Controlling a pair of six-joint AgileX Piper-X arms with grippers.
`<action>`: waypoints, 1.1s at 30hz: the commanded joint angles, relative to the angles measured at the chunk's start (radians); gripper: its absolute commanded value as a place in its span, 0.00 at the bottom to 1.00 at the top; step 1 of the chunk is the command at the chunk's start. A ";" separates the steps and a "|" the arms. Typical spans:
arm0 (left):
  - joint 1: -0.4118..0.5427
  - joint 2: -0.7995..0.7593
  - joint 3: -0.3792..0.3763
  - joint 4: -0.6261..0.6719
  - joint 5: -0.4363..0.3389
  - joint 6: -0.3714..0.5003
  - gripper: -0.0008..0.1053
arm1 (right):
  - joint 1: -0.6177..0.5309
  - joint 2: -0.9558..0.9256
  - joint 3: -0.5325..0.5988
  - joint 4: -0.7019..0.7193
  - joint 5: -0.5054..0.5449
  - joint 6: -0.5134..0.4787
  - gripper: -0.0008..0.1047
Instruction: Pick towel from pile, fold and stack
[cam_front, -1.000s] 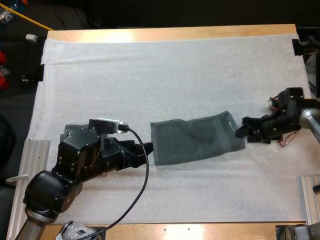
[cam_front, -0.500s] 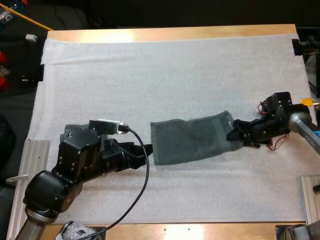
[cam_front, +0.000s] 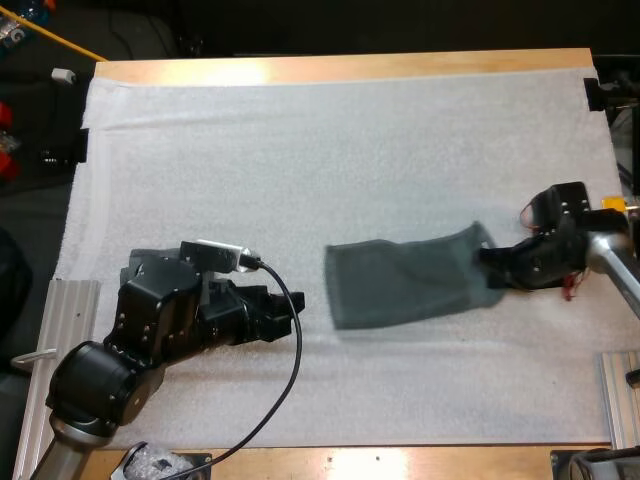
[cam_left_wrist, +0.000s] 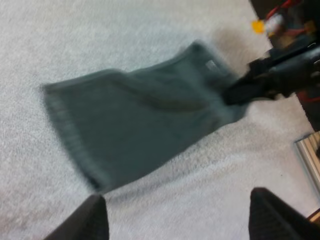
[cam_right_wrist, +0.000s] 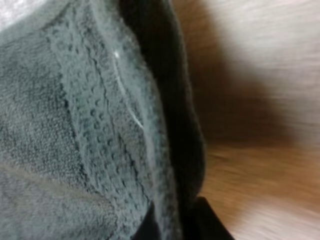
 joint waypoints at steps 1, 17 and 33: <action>-0.002 0.001 -0.009 0.025 -0.010 0.026 0.55 | 0.000 -0.052 0.000 0.050 0.125 -0.041 0.01; -0.002 0.001 -0.009 0.085 -0.010 0.059 0.55 | 0.147 -0.252 0.000 0.210 0.482 -0.163 0.01; -0.002 0.001 -0.009 0.088 -0.005 0.102 0.55 | 0.487 -0.100 -0.006 0.028 0.344 0.224 0.01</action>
